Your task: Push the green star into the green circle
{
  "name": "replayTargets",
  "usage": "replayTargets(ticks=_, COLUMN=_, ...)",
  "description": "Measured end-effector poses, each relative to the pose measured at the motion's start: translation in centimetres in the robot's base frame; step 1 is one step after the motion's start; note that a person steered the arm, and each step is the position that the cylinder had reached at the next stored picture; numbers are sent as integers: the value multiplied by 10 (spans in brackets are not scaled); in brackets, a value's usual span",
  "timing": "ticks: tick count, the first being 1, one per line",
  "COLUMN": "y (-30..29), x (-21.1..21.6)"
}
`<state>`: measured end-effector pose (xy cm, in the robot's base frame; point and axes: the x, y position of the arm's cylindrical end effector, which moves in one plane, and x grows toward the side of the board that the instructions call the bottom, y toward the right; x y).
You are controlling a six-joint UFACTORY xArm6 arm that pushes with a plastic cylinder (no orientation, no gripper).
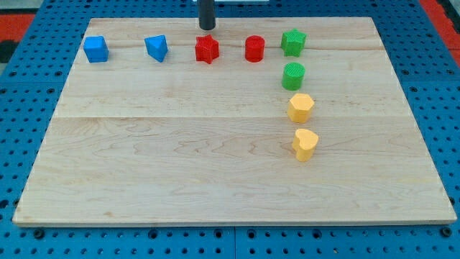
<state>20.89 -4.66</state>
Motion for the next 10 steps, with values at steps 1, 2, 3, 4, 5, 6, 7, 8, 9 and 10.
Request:
replayTargets(ticks=1, y=1, x=0)
replayTargets(ticks=2, y=0, x=0)
replayTargets(ticks=3, y=0, x=0)
replayTargets(ticks=4, y=26, x=-7)
replayTargets(ticks=5, y=91, x=-7)
replayTargets(ticks=6, y=122, x=1)
replayTargets(ticks=7, y=148, x=12)
replayTargets(ticks=8, y=147, x=42)
replayTargets(ticks=9, y=159, x=53)
replayTargets(ticks=10, y=161, x=53)
